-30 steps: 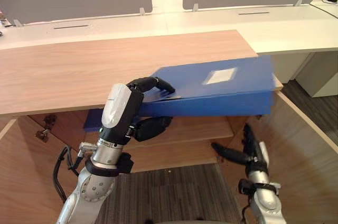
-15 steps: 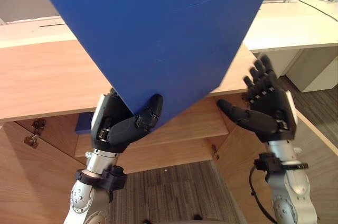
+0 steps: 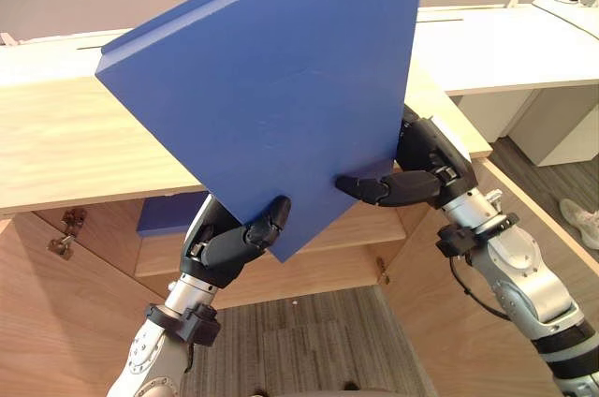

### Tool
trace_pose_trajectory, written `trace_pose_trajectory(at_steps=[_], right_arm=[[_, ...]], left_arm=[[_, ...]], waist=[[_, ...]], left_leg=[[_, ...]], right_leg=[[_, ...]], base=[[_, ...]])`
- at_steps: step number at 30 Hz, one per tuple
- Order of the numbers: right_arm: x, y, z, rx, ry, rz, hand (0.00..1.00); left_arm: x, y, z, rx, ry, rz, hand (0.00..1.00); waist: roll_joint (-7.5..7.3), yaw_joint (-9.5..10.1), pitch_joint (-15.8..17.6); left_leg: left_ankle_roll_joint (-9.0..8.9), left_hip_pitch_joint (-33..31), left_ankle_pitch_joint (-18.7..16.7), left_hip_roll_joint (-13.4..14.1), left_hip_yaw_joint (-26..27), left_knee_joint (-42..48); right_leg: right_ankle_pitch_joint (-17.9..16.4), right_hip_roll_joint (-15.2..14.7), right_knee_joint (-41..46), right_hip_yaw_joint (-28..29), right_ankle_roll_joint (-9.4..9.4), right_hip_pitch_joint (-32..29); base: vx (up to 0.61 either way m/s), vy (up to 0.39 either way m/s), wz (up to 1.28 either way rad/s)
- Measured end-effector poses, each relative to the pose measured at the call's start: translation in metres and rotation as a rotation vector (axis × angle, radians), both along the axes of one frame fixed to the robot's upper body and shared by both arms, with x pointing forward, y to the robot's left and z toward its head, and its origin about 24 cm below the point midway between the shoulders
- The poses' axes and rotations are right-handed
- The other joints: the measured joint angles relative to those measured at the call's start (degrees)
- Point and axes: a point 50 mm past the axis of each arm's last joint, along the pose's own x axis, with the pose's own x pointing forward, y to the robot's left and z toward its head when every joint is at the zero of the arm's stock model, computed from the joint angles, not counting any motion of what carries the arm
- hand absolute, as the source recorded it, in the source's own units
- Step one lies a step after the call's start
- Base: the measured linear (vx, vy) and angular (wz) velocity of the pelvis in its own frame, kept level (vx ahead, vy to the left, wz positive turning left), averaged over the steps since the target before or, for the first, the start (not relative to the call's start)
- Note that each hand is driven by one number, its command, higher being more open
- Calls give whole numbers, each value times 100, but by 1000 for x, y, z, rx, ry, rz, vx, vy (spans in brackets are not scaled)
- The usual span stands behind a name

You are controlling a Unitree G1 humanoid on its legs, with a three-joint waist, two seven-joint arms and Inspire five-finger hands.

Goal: Walk over to the cabinet, pick up the folder, carry it to the office cabinet, place the folder inside the office cabinet, then close the office cabinet door

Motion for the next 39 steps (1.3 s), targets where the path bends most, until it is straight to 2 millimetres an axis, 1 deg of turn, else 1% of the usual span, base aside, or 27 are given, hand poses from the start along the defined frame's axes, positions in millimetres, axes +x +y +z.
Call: trace_pose_trajectory(at_steps=[2,5,8,9,10,13,14,15,16,18,20,21,24,26,27,29,30,31,33,34,35,36,37,38,39], right_arm=[[1,-3,3,-20,10,29,0],[1,0,3,-27,18,55,0],[-1,7,0,-8,20,93,0],[-1,8,-1,-7,20,92,0],[-1,10,-3,4,21,92,0],[-5,20,-10,125,4,81,0],[-8,24,-13,197,-1,67,0],[-12,27,-15,246,-7,56,0],[-14,29,-15,271,-11,58,0],[-21,38,-12,356,-39,67,0],[-22,41,-11,381,-49,58,0],[-22,41,-11,381,-50,55,0],[-22,41,-12,391,-57,27,0],[-24,32,-15,414,-51,-30,0],[-24,30,-16,416,-51,-42,0],[-25,26,-15,423,-61,-51,0],[-25,25,-14,424,-65,-52,0],[-25,25,-13,424,-69,-54,0],[-26,25,-13,423,-69,-50,0],[-26,26,-14,423,-67,-47,0],[-26,30,-15,421,-58,-31,0],[-26,32,-16,417,-52,-21,0],[-27,38,-18,406,-36,5,0],[-28,41,-19,398,-26,22,0],[-30,52,-24,362,2,70,0]], left_arm=[[0,3,-3,11,13,6,0],[0,6,-9,28,42,11,0],[-1,5,-15,107,53,-1,0],[-1,6,-15,112,50,3,100],[0,7,-13,127,30,24,100],[3,8,-8,129,-36,116,100],[4,8,-4,104,-66,173,100],[5,9,2,109,-104,243,100],[5,11,4,108,-119,275,100],[4,21,7,124,-144,419,100],[3,25,9,128,-167,501,100],[3,26,10,130,-168,512,100],[-1,40,6,155,-152,627,100],[-6,56,-5,181,-88,756,100],[-8,61,-10,186,-60,794,100],[-19,83,-39,219,114,965,100],[-23,88,-48,221,166,998,100],[-30,92,-64,235,260,1038,100],[-42,94,-88,289,402,1056,100],[-45,94,-95,308,435,1051,100],[-51,93,-108,345,509,1039,100],[-53,93,-113,354,538,1033,100],[-58,92,-124,373,592,1023,100],[-60,91,-129,375,620,1019,100],[-67,90,-144,409,694,994,100]], waist=[[8,20,-8],[12,46,-21],[18,109,-26],[18,116,-27],[20,128,-29],[28,144,-35],[39,172,-41],[50,210,-48],[58,223,-53],[109,253,-96],[132,268,-148],[133,271,-153],[132,288,-160],[130,331,-162],[131,335,-162],[140,311,-169],[138,303,-170],[132,302,-173],[129,313,-175],[128,320,-175],[124,324,-177],[124,324,-177],[124,325,-178],[123,329,-178],[121,324,-180]], left_leg=[[0,-13,1,1,-29,0],[0,-18,3,5,-68,1],[1,-32,8,2,-96,3],[2,-37,10,0,-104,3],[9,-52,19,-8,-127,3],[20,-78,38,-19,-172,1],[24,-88,43,-24,-189,1],[28,-102,48,-29,-205,2],[30,-111,52,-32,-220,2],[34,-144,66,-39,-285,1],[44,-178,89,-57,-362,-3],[44,-181,92,-60,-372,-5],[50,-195,156,-77,-439,-62],[54,-171,230,-90,-491,-184],[51,-163,245,-92,-497,-210],[46,-129,290,-91,-503,-285],[45,-121,304,-90,-505,-304],[45,-125,306,-90,-510,-304],[46,-135,307,-96,-521,-304],[46,-143,309,-97,-528,-304],[47,-167,318,-98,-550,-305],[46,-177,322,-97,-558,-305],[44,-188,324,-97,-562,-304],[44,-195,324,-96,-562,-304],[40,-220,326,-93,-562,-304]], right_leg=[[0,0,0,-26,0,1],[0,0,0,-67,0,14],[0,-6,0,-98,0,18],[0,-10,0,-105,0,18],[0,-20,-1,-126,0,16],[0,-33,-2,-168,0,15],[0,-38,-2,-185,0,15],[0,-44,-2,-203,0,13],[0,-47,-3,-218,0,13],[0,-56,-3,-278,0,12],[0,-71,-1,-341,0,14],[0,-74,-1,-351,0,15],[0,-87,-1,-422,0,17],[-1,-88,0,-476,0,17],[-1,-88,-1,-484,0,16],[-1,-82,-1,-494,1,16],[-1,-79,-1,-498,1,15],[-1,-79,-1,-506,1,14],[-2,-85,-3,-521,1,9],[-2,-86,-5,-529,1,6],[-2,-87,-8,-553,1,-6],[-2,-87,-11,-562,1,-11],[-2,-86,-21,-570,1,-15],[-2,-86,-27,-572,1,-18],[-2,-84,-37,-579,1,-39]], base=[[-8,-26,7],[-10,-22,6],[-21,-22,5],[-22,-17,7],[-24,-16,10],[-26,-16,8],[-32,-20,8],[-27,-17,8],[-29,-18,12],[-28,-20,13],[-30,-17,16],[-42,-19,20],[-38,-16,13],[-49,-25,12],[-34,-19,7],[0,0,0],[0,0,0],[0,0,0],[-21,-15,3],[-22,-17,7],[-15,-15,7],[-19,-25,6],[0,0,0],[0,0,0],[0,0,0]])
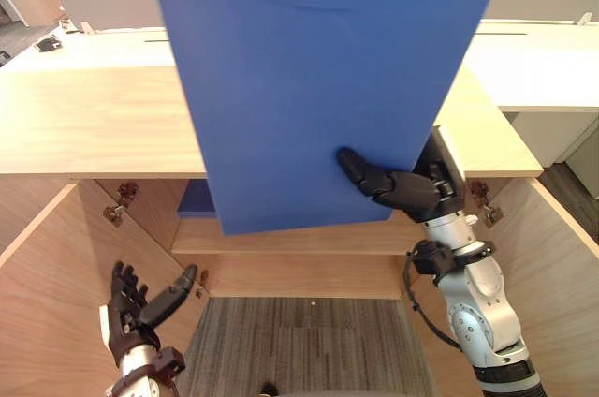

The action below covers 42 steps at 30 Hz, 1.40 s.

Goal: Walk over to the cabinet, pick up the folder, carry it to the office cabinet, place the folder inside the office cabinet, then close the office cabinet door

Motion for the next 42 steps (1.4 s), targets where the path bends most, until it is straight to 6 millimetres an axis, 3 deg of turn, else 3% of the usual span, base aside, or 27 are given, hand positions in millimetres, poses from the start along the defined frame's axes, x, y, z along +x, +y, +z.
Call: trace_pose_trajectory(at_steps=[3,6,8,10,13,18,19,20,23,24,27,29,32,36,40,41,42], right_arm=[[-7,21,-13,-109,29,94,0],[-10,56,-50,-344,84,245,0],[-4,68,-64,-485,72,280,0],[11,75,-66,-609,19,268,0],[40,82,-59,-715,-42,188,0],[68,80,-47,-704,-34,42,0],[70,78,-44,-687,-32,25,0],[77,74,-37,-625,-15,-18,0],[94,63,-17,-478,25,-98,0],[104,56,5,-346,19,-144,0],[118,42,45,-66,15,-202,0],[126,19,86,195,-19,-264,0],[128,-5,122,468,-67,-293,0],[128,-31,136,744,-59,-334,0],[135,-41,138,966,7,-367,0],[136,-44,139,1046,27,-382,100],[138,-46,139,1112,53,-402,100]], left_arm=[[-11,-5,-28,-28,153,-38,100],[-27,-12,-67,-70,414,-144,100],[-24,-17,-75,-76,462,-193,100],[-4,-21,-75,-63,449,-250,100],[30,-23,-66,-46,375,-284,100],[65,-23,-52,5,303,-346,100],[68,-25,-51,9,295,-355,100],[77,-29,-47,20,275,-377,100],[95,-36,-36,22,195,-385,100],[107,-40,-26,39,140,-401,100],[125,-49,-11,39,54,-418,100],[140,-52,7,58,-38,-422,100],[150,-64,20,23,-117,-411,100],[154,-68,27,8,-160,-404,100],[154,-69,29,-5,-175,-372,100],[155,-70,31,-5,-183,-362,100],[156,-72,32,-9,-188,-354,100]], waist=[[-4,9,-21],[-89,44,-18],[-153,99,144],[-192,174,574],[-105,253,1318],[68,273,2044],[86,275,2062],[136,274,2100],[204,322,2146],[211,335,2231],[219,341,2245],[239,348,2334],[249,349,2357],[249,372,2357],[249,409,2357],[249,425,2357],[249,428,2357]], left_leg=[[-4,-66,9,3,-7,0],[-2,-193,36,19,-12,53],[-4,-475,-6,43,-34,306],[12,-952,-174,106,-95,890],[47,-1876,-481,208,-205,1993],[35,-3163,-761,214,-351,3069],[38,-3381,-768,216,-387,3189],[52,-3856,-807,217,-440,3496],[67,-4556,-948,278,-465,4034],[80,-4940,-1074,332,-478,4412],[114,-5587,-1142,392,-549,4892],[111,-6020,-1169,418,-629,5172],[116,-6421,-1176,455,-656,5373],[105,-6660,-1188,500,-696,5483],[103,-6711,-1186,520,-694,5480],[103,-6742,-1185,522,-693,5478],[103,-6767,-1185,524,-693,5478]], right_leg=[[0,3,-6,-2,0,-52],[8,13,-7,1,-11,-157],[5,9,168,1,-19,-401],[-24,10,534,-7,-58,-763],[-259,3,1399,-61,-101,-1558],[-693,-144,2721,-123,-122,-2900],[-722,-164,2875,-129,-106,-3118],[-816,-211,3213,-143,-106,-3598],[-986,-251,3784,-147,-118,-4283],[-1117,-256,4148,-146,-139,-4660],[-1225,-259,4623,-163,-163,-5279],[-1291,-279,4920,-213,-181,-5687],[-1316,-291,5123,-229,-187,-6074],[-1335,-289,5213,-275,-194,-6286],[-1333,-284,5212,-292,-197,-6345],[-1332,-282,5211,-292,-199,-6377],[-1331,-282,5209,-297,-200,-6398]], base=[[0,0,0],[0,0,0],[-64,-18,3],[-175,-23,7],[-225,-20,8],[-268,19,14],[-185,5,16],[-99,-2,14],[-102,5,5],[-65,-8,-4],[-69,-20,0],[-49,-33,7],[-39,-35,0],[-26,-35,-2],[5,-24,-1],[0,0,0],[0,0,0]])
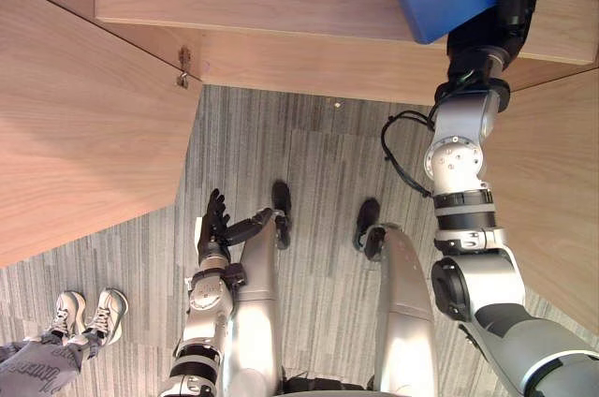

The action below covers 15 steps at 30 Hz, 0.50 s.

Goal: Walk over to the cabinet, pick up the folder, carry it to the office cabinet, place the folder inside the office cabinet, then close the office cabinet door

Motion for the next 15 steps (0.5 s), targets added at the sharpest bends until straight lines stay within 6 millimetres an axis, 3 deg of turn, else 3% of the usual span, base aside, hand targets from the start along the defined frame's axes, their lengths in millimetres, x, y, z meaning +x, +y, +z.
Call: trace_pose_trajectory(at_steps=[2,8,15], right_arm=[[3,-2,-3,69,41,-12,100],[10,8,9,64,59,20,100],[22,43,8,-164,108,132,100]], left_arm=[[1,-1,1,-6,-3,13,100],[7,-11,10,-37,-42,17,100],[12,-19,13,-69,-56,10,100]], waist=[[0,3,0],[1,3,-3],[0,-58,-16]], left_leg=[[0,-8,0,3,-1,-10],[-1,-9,0,21,-4,-28],[-5,22,3,49,-32,-40]], right_leg=[[1,0,-19,-10,-1,-2],[6,16,-50,-19,-9,6],[22,46,-106,-56,-30,73]], base=[[0,0,0],[-3,-5,0],[-6,-9,0]])
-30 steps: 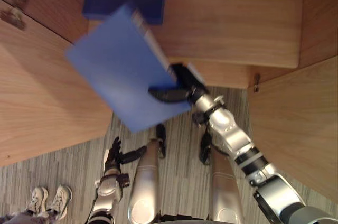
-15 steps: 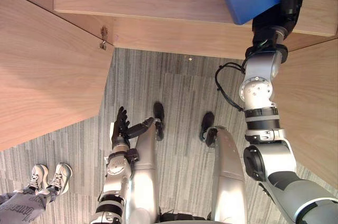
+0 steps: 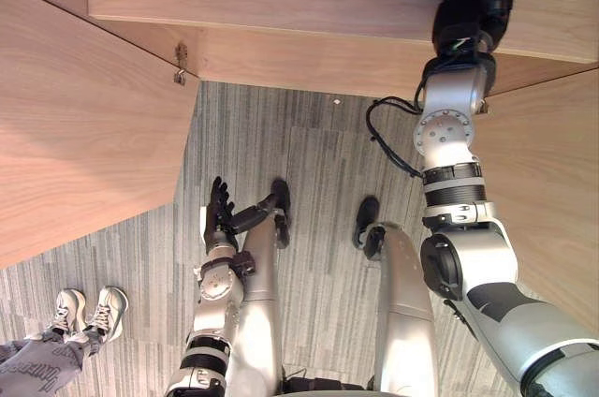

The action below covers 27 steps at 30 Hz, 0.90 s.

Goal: Walk over to the cabinet, pick up the folder, carry it to the office cabinet, place the folder inside the office cabinet, then close the office cabinet door

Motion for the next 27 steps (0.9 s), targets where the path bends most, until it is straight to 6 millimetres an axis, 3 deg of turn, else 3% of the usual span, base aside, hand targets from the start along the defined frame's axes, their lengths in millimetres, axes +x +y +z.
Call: trace_pose_trajectory(at_steps=[7,10,11,15,18,27], right_arm=[[9,21,-5,-224,36,58,100],[12,22,-5,-423,39,42,100],[13,21,-5,-513,40,27,0],[17,10,-9,-889,53,-62,0],[19,-3,-12,-1042,77,-131,0],[21,-21,-18,-1227,121,-177,0]], left_arm=[[-2,-2,-14,-14,65,-1,100],[-4,0,-18,-8,78,-2,100],[-4,0,-19,-6,83,-3,100],[-5,1,-22,15,96,-26,100],[-6,2,-24,32,97,-42,100],[-7,5,-26,42,100,-63,100]], waist=[[-3,-83,-69],[-6,-119,-72],[-5,-137,-72],[-7,-183,-84],[-10,-194,-94],[-36,-194,-140]], left_leg=[[22,380,53,22,168,-331],[41,479,68,37,231,-437],[54,513,76,38,258,-481],[72,599,90,32,276,-578],[73,642,145,0,279,-699],[68,641,169,-23,289,-806]], right_leg=[[160,8,-381,34,-1,340],[239,13,-548,30,13,449],[276,13,-613,31,19,477],[326,12,-758,15,36,599],[361,-6,-849,-3,39,637],[377,-25,-933,-20,41,636]], base=[[-6,-8,-4],[10,-4,-7],[13,-3,-8],[4,-1,-1],[-6,-30,4],[-1,-11,1]])
